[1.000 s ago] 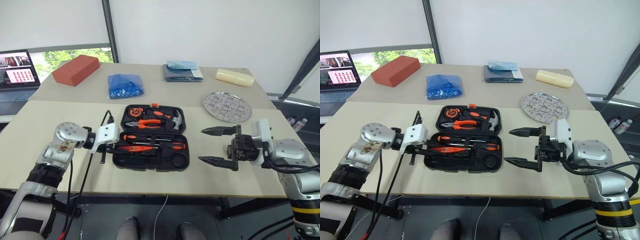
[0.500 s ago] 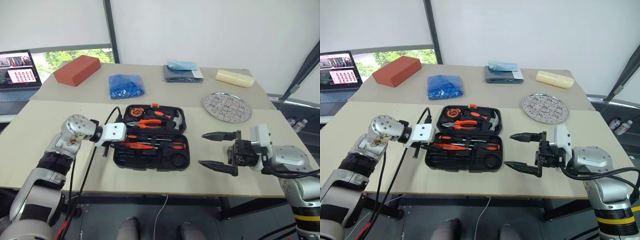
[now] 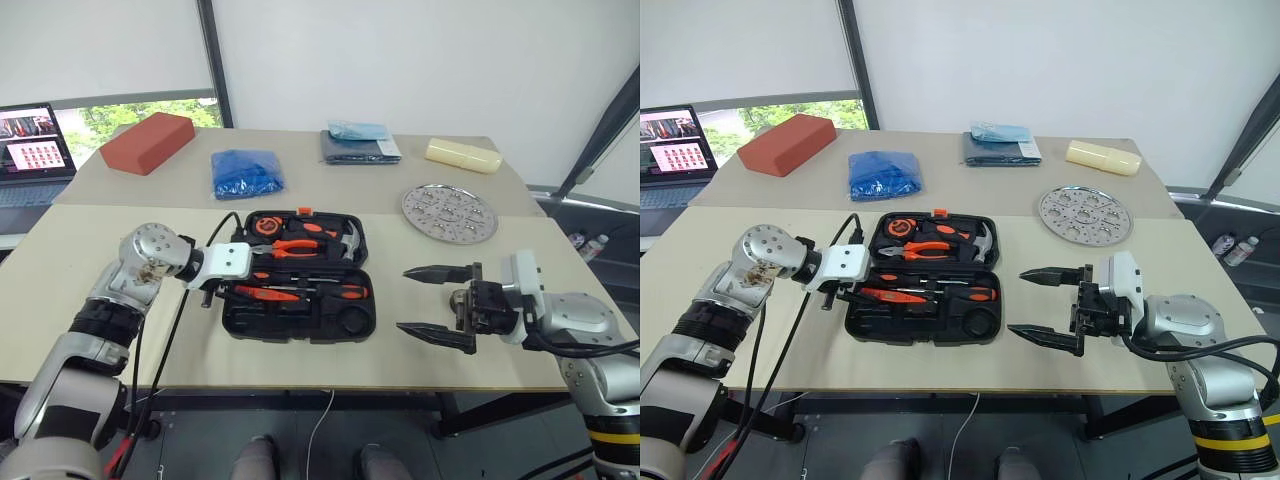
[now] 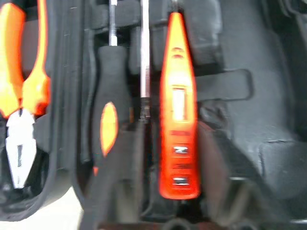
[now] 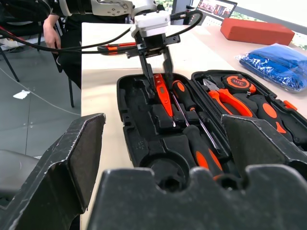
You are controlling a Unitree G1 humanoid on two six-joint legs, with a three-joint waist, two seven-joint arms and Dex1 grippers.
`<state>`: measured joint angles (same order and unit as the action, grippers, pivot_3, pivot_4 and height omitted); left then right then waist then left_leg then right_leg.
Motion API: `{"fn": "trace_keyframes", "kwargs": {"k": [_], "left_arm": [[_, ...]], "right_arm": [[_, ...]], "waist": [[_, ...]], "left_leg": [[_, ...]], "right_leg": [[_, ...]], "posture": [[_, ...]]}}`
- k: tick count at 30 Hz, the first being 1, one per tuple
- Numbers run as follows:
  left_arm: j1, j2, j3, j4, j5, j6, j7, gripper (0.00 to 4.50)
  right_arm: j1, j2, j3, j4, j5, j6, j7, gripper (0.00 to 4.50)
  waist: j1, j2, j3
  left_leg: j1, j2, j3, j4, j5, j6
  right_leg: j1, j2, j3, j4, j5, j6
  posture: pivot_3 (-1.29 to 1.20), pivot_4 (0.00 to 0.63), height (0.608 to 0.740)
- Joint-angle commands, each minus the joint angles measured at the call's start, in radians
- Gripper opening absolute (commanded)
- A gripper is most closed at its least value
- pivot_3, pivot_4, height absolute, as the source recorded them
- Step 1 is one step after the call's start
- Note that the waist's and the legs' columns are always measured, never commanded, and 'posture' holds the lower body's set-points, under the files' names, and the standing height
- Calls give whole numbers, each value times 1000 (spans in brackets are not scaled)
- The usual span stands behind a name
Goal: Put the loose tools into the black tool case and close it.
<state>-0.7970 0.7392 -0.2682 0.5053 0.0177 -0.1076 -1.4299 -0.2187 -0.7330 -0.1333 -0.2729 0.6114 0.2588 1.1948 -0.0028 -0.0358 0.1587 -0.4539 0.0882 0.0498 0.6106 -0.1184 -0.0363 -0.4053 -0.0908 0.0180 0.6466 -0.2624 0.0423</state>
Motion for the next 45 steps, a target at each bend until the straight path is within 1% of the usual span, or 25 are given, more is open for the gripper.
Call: {"fn": "trace_keyframes", "kwargs": {"k": [1,4,6,7,9,12,13,14,18,23,27,28,31,33,36,37,39,42,43,44,45], "left_arm": [[9,-31,166,72,-209,-65,-68,3057],[33,-63,249,73,-311,-24,-64,3057],[60,-83,253,67,-309,-29,-43,2492],[72,-88,251,61,-305,-29,-43,2332],[101,-99,238,49,-284,-27,-24,1534],[144,-122,226,24,-268,-29,9,490],[155,-126,222,14,-266,-31,11,50],[170,-129,215,9,-261,-34,11,20],[194,-135,190,20,-212,-33,54,20],[191,-139,153,31,-156,25,102,20],[196,-131,125,15,-122,134,131,20],[199,-139,134,5,-128,181,161,20],[221,-133,121,-24,-120,234,177,20],[235,-144,138,-43,-144,278,202,20],[256,-132,128,-55,-130,261,204,20],[265,-131,130,-60,-134,241,197,20],[286,-143,172,-92,-183,211,199,20],[346,-171,306,-188,-308,149,221,751],[373,-176,355,-225,-353,141,229,1062],[401,-180,399,-260,-390,126,238,1491],[445,-177,449,-308,-430,128,250,1855]], "right_arm": [[7,-16,-31,-20,30,16,1,4500],[10,-8,-32,-14,31,19,-2,4500],[9,0,-28,-10,30,18,-6,4500],[9,3,-27,-9,29,18,-8,4500],[8,8,-23,-9,28,17,-11,4500],[7,13,-23,-3,25,13,-13,4500],[7,15,-23,-2,25,12,-14,4500],[8,17,-24,0,24,11,-15,4500],[17,24,-23,3,19,6,-18,4500],[25,29,-20,-4,22,10,-23,4500],[26,32,-17,-4,22,12,-23,4500],[26,33,-14,-3,22,13,-22,4500],[22,39,-4,1,24,19,-19,4500],[18,46,3,5,23,19,-18,4500],[7,55,15,20,16,14,-16,4500],[1,59,20,27,12,11,-14,4500],[-9,65,26,39,6,0,-11,4500],[-25,82,28,70,-15,-47,-12,4500],[-30,89,27,83,-25,-68,-13,4500],[-33,96,26,95,-35,-89,-13,4500],[-35,101,24,110,-41,-109,-9,4500]], "waist": [[2,0,0],[3,-1,1],[5,-1,0],[6,-1,0],[9,0,0],[14,-1,0],[15,-1,0],[15,-1,0],[15,-1,0],[18,0,0],[19,1,-1],[19,2,-1],[18,3,-2],[17,3,-2],[17,4,-2],[16,4,-2],[14,4,-3],[13,4,-3],[12,4,-3],[12,4,-2],[11,3,-2]], "left_leg": [[0,0,0,0,0,0],[-2,0,-1,1,0,0],[-2,0,-1,2,0,0],[-2,0,-1,2,0,0],[-1,0,-1,3,0,0],[-1,0,-1,3,0,0],[-2,0,-1,4,0,0],[-2,0,-2,4,0,0],[-2,0,-2,4,0,0],[-2,-1,-2,4,0,0],[-1,-1,-2,5,0,0],[0,-1,-2,5,1,0],[2,-1,-2,5,1,0],[4,-1,-2,5,0,0],[10,-1,-2,5,-1,-2],[12,-1,-2,4,-3,-5],[13,-1,-2,4,-3,-6],[13,-1,-1,3,-3,-5],[12,-1,-1,3,-3,-5],[12,-1,-1,2,-3,-5],[11,-1,-1,1,0,-1]], "right_leg": [[0,0,0,0,0,0],[-1,0,-1,1,0,0],[-1,0,-1,1,0,0],[0,0,-1,1,0,0],[1,0,-1,1,0,0],[1,0,-1,1,0,0],[1,0,-1,1,1,0],[1,0,-1,1,1,0],[1,0,-1,1,1,0],[1,0,-1,1,1,0],[3,0,-1,1,1,1],[4,0,-1,1,1,2],[4,-1,-1,1,-1,3],[6,0,-1,1,-2,2],[13,-1,0,0,-3,0],[14,-1,0,0,-4,0],[15,-1,0,-1,-4,0],[14,-1,0,-1,-4,0],[14,-1,0,-1,-4,0],[14,-1,0,-1,-5,0],[13,-1,0,-1,-4,0]], "posture": [[0,150,740],[0,150,740],[0,150,740],[0,150,740],[0,150,740],[0,150,740],[0,150,740],[0,150,740],[0,150,740],[0,150,740],[0,150,740],[0,150,740],[0,150,740],[0,150,740],[0,150,740],[0,150,740],[0,150,740],[0,150,740],[0,150,740],[0,150,740],[0,150,740]]}}
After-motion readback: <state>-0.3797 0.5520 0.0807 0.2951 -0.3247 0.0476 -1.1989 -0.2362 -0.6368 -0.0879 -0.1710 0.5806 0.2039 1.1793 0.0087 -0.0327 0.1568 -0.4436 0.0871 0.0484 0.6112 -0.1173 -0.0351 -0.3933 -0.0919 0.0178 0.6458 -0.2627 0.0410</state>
